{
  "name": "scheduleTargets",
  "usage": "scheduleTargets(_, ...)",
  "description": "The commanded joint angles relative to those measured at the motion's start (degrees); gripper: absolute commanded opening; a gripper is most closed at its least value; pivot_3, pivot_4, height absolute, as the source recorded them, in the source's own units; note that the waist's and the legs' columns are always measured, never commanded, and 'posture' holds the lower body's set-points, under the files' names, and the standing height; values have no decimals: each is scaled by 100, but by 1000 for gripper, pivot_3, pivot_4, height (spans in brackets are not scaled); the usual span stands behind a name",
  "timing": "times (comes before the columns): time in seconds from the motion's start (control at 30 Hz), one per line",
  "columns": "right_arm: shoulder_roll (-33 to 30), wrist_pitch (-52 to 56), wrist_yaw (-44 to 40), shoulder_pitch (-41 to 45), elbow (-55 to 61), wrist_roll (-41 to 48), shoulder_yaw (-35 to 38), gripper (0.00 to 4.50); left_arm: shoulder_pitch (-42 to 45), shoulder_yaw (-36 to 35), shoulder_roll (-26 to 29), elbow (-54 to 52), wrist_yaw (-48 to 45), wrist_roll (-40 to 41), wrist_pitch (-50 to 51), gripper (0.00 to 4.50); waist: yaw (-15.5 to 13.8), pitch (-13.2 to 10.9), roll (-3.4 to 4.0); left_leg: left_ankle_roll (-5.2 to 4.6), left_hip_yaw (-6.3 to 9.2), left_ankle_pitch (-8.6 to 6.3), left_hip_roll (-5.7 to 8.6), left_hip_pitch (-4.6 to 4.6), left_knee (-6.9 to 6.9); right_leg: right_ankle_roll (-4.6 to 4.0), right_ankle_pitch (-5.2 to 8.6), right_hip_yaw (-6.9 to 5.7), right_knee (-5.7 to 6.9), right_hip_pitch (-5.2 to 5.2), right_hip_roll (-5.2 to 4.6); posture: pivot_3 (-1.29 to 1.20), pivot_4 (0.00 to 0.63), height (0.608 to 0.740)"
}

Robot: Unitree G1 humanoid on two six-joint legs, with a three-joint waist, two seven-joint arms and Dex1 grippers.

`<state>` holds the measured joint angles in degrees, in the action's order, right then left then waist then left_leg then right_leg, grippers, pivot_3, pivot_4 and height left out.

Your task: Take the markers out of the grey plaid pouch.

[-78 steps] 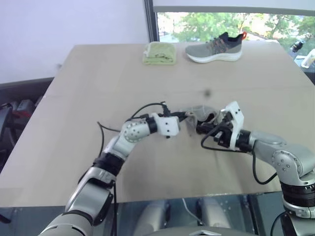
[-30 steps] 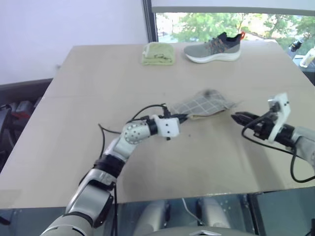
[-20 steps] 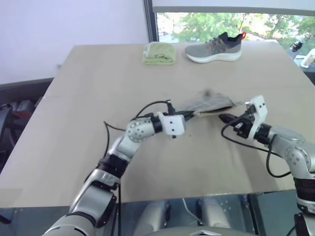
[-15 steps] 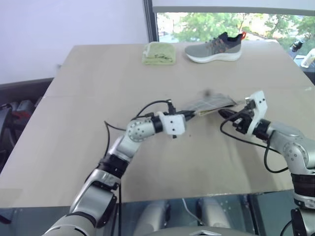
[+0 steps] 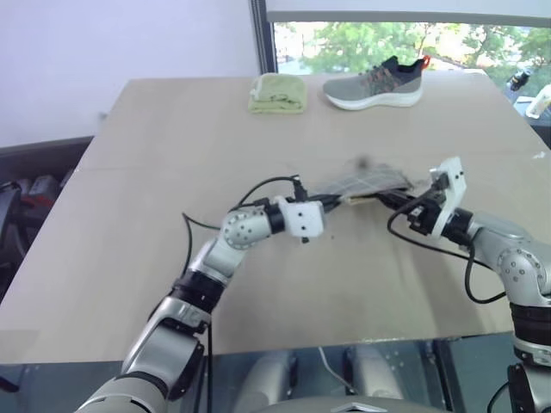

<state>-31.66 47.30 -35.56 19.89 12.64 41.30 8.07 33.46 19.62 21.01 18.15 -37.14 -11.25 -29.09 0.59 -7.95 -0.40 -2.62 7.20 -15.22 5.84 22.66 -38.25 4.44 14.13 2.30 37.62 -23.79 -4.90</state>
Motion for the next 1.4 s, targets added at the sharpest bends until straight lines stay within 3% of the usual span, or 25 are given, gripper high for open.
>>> scheduleTargets(0.03, -43, -26, -37, 81, 182, 2, 29, 21, 26, -95, -22, -147, 69, 55, -77, 0, 0, 0, 0, 0, 0, 0, 0, 0, 0, 0, 0, 0, 0, 0, 0, 0, 150, 740)
scheduleTargets(0.2, 85, -219, 259, 277, -142, -433, -124, 21, -9, -106, -73, -315, -44, 259, -19, 0, 4, 0, 0, 0, 0, 0, 0, 0, 0, 0, 0, 0, 0, 0, 0, 0, 150, 740)
scheduleTargets(0.4, -121, -1234, 331, 469, -612, -1771, -726, 21, 38, -168, -164, -834, -708, 1129, 844, 0, 3, 0, 0, 0, 0, 0, 0, 1, 0, 0, 0, -2, 1, -3, 1, 0, 150, 740)
scheduleTargets(0.67, -1688, -3352, -492, 304, -967, -3951, -1818, 21, 242, -283, -39, -886, -1154, 1338, 1232, 0, 12, -1, 1, 1, -3, 0, 0, 3, 0, 0, 0, -2, -3, -4, 24, 0, 150, 740)
scheduleTargets(0.83, -2023, -4082, -712, 285, -1380, -4499, -2031, 21, 294, -325, -138, -916, -1162, 1365, 1284, 0, 8, -1, 0, 1, -5, 1, -2, 3, -1, 0, 0, 0, -3, -3, 26, 0, 150, 740)
scheduleTargets(0.97, -2082, -4433, -735, 251, -1666, -4900, -2119, 1076, 160, -274, -196, -1265, -1250, 1436, 1456, 0, 6, -1, 0, 1, -5, 1, -2, 2, -2, 0, 0, 2, -2, -3, 25, 0, 150, 740)
scheduleTargets(1.23, -2067, -4652, -525, 350, -2128, -5456, -2108, 4454, 54, -305, -193, -1447, -1231, 1505, 1668, 0, 0, -1, 0, 2, -6, 1, -2, 1, -3, 0, 0, 3, -3, -2, 26, 0, 150, 740)
scheduleTargets(1.4, -1991, -4543, -639, 345, -2144, -5399, -2055, 4454, 48, -341, -189, -1469, -1232, 1566, 1784, 0, 1, -1, 0, 2, -8, 1, -4, 0, -2, 0, 0, 6, -2, -2, 28, 0, 150, 740)
